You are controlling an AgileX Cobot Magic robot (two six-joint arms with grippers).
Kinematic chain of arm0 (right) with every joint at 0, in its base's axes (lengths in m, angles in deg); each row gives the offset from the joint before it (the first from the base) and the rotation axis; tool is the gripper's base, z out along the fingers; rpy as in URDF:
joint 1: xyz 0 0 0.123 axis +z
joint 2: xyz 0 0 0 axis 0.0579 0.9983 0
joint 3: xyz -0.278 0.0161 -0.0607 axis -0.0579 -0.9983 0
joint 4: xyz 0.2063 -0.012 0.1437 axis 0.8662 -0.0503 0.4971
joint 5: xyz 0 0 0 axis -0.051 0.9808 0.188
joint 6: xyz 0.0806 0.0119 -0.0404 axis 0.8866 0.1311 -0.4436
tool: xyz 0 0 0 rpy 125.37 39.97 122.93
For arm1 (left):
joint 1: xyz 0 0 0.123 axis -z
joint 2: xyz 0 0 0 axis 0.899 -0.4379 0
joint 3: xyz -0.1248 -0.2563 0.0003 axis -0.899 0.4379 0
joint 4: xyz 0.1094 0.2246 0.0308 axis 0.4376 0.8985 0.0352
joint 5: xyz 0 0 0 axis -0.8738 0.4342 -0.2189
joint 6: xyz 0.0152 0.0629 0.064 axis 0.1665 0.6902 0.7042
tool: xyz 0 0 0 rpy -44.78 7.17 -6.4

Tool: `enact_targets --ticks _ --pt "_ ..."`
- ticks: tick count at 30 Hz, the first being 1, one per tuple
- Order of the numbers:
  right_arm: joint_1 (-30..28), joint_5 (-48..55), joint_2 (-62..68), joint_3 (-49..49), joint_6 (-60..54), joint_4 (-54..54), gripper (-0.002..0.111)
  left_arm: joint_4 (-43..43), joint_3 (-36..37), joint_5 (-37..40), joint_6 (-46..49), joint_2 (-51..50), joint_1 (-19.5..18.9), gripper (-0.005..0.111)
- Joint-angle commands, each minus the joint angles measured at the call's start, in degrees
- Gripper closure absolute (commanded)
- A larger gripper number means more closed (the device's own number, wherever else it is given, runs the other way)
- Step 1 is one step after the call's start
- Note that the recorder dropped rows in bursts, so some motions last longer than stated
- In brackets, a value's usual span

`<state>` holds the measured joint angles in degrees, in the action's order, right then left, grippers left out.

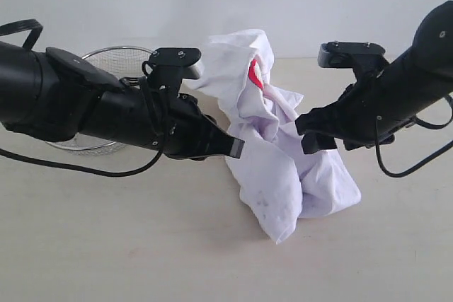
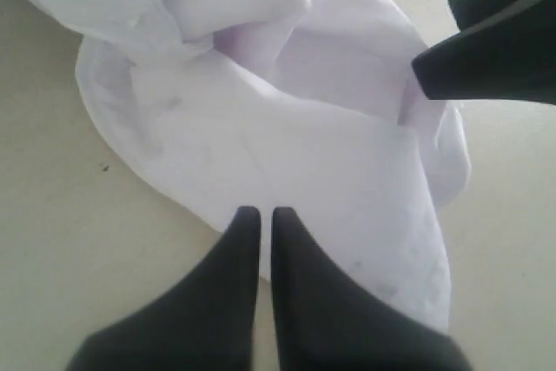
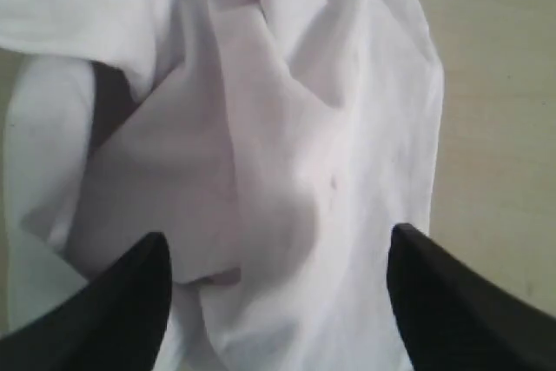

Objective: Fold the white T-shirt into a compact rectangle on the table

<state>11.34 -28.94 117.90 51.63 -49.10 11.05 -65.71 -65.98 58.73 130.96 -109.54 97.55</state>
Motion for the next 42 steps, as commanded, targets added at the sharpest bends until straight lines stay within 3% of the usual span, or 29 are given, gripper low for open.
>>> enact_targets --ticks 1,2,3,4,11,16,21,25,29,37,42 --pt "1.15 -4.02 2.89 -0.27 -0.34 1.12 0.061 -0.61 -1.56 3.17 0.46 0.32 0.29 0.102" --pt "1.15 -4.18 3.69 -0.27 -0.34 0.83 0.073 -0.61 -1.91 4.33 0.46 0.32 0.29 0.102" --pt "1.15 -3.46 4.47 -0.27 -0.34 -0.05 0.1 -0.61 -2.78 6.45 0.46 0.32 0.29 0.102" --pt "1.15 -3.0 4.6 -0.27 -0.03 -0.8 0.107 -0.61 -3.27 7.67 0.46 0.32 0.29 0.102" --pt "1.15 -2.62 4.61 -0.27 -0.12 -2.63 0.109 -0.61 -5.5 9.77 2.08 -2.43 0.29 0.102" --pt "1.05 -1.98 4.61 -0.27 -0.12 -3.46 0.109 -0.61 -8.54 16.9 6.45 -7.77 0.29 0.102" --pt "1.05 -1.89 4.61 -0.27 -0.12 -4.08 0.109 0.65 -12.09 19.01 6.04 -13.19 0.5 0.102" --pt "1.05 -1.89 4.61 -0.27 -0.12 -5.46 0.109 6.39 -12.1 19.31 2.21 -15.72 0.5 0.102" --pt "1.05 -1.32 4.61 -0.27 -0.12 -5.47 0.109 10.53 -12.1 14.57 -2.71 -18.38 0.5 0.102" --pt "1.05 1.31 4.51 -0.27 -0.12 -6.73 0.109 12.08 -12.55 14.54 -5.98 -22.61 0.5 0.102" --pt "0.29 2.53 3.81 -0.27 1.6 -12.16 0.109 25.28 -12.78 14.43 -17.21 -22.75 0.5 0.102"
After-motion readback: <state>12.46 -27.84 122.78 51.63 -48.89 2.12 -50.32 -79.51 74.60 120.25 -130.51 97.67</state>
